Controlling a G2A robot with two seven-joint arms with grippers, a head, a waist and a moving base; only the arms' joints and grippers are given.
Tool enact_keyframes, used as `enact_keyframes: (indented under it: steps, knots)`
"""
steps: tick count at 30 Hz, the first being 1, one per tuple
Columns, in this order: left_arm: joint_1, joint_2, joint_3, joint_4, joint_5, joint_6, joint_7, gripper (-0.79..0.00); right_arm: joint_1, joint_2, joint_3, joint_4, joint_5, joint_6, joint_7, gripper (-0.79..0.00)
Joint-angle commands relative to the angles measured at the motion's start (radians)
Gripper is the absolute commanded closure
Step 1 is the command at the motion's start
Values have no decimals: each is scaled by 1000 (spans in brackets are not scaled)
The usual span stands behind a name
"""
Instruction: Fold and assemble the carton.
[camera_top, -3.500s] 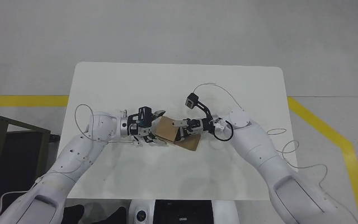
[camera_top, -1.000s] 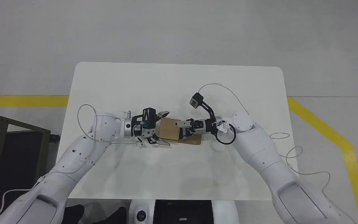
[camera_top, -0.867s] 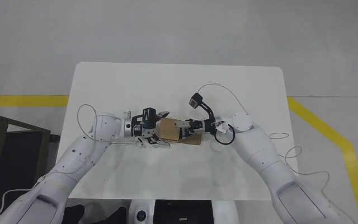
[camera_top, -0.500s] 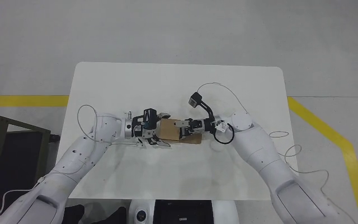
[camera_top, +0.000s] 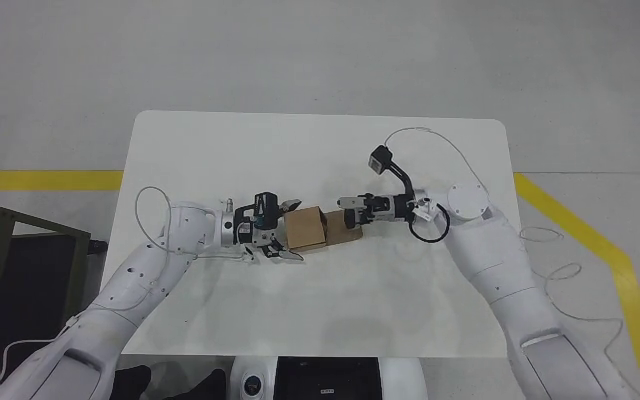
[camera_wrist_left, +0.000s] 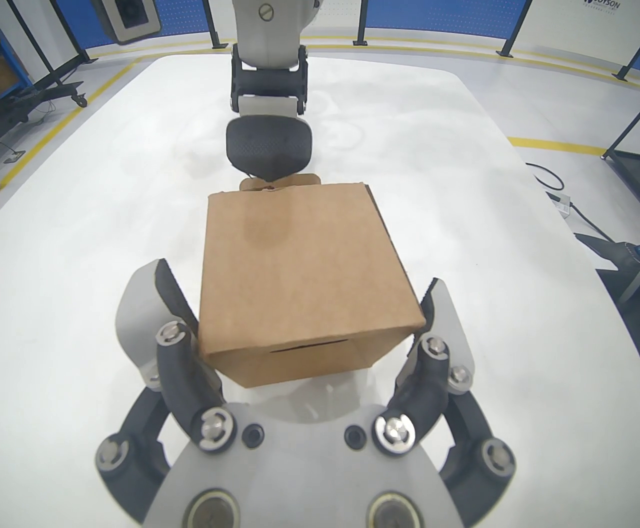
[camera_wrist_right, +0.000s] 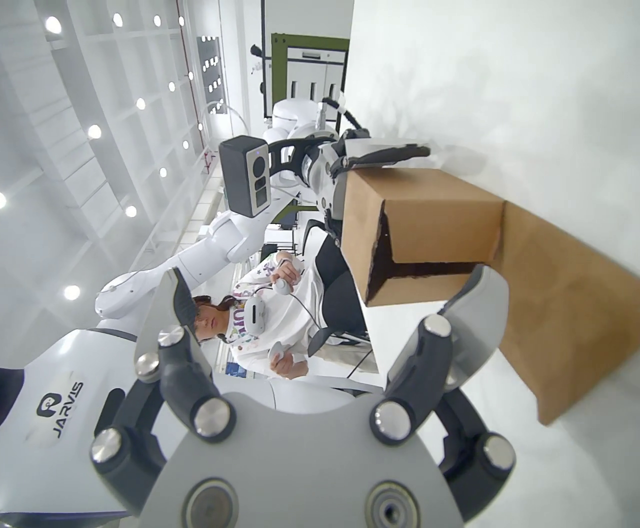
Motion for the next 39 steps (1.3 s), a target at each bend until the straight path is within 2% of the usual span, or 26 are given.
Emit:
enact_keyframes:
  steps: [1, 6, 12, 23, 39]
  knots:
    - [0, 0, -1, 0, -1, -1, -1, -785, -15, 16, 31, -15, -40, 14, 1, -785]
    - [1, 3, -5, -1, 2, -6, -2, -785, -51, 45, 81, -65, -107, 68, 20, -785]
    - [3, 4, -6, -2, 4, -11, 0, -785, -79, 53, 75, -72, -108, 70, 30, -785]
    - [4, 5, -7, -7, 6, -11, -3, -785, -73, 41, 22, -13, -65, 38, 10, -785]
    - [3, 3, 3, -10, 7, -7, -1, -785, -20, 1, -41, 136, 131, -87, 41, -785]
